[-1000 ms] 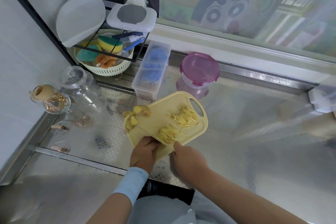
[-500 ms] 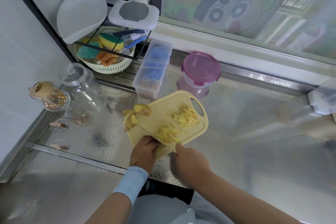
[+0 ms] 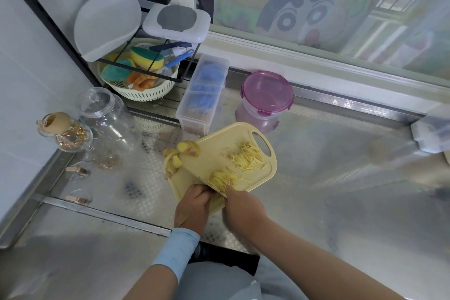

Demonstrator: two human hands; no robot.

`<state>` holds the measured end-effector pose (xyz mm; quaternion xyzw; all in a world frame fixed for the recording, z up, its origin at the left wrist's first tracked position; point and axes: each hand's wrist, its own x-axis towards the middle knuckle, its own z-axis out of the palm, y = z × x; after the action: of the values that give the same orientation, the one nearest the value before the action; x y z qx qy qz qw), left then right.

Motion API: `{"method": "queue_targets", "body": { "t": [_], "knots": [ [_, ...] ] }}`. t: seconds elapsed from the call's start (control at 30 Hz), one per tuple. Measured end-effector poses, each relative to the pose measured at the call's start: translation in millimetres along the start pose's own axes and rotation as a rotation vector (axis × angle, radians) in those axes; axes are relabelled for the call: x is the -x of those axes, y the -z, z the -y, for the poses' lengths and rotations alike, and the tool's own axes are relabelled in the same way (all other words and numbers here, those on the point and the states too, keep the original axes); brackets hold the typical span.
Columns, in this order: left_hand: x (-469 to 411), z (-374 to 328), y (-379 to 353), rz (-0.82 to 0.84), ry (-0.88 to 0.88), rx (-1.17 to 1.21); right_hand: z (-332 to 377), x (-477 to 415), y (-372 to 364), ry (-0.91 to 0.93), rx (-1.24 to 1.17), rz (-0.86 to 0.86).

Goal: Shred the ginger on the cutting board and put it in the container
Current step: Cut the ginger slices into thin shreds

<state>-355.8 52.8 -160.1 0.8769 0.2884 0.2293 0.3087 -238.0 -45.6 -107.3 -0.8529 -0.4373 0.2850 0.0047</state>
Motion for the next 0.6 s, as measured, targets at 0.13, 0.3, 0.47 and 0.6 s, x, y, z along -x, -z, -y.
{"method": "queue_targets", "body": {
  "t": [0.13,0.3,0.47,0.6],
  "knots": [
    [1,2,1,-0.002,-0.016,-0.033,0,6,1,0.005,-0.039,-0.021],
    [-1,5,-1,-0.054,-0.081,-0.078,-7,26,-2,0.025,-0.056,-0.059],
    [0,6,-1,-0.06,-0.09,-0.052,-12,28,-1,0.018,-0.03,-0.043],
    [0,7,-1,0.006,-0.017,-0.035,-7,18,1,0.009,-0.018,-0.015]
  ]
}}
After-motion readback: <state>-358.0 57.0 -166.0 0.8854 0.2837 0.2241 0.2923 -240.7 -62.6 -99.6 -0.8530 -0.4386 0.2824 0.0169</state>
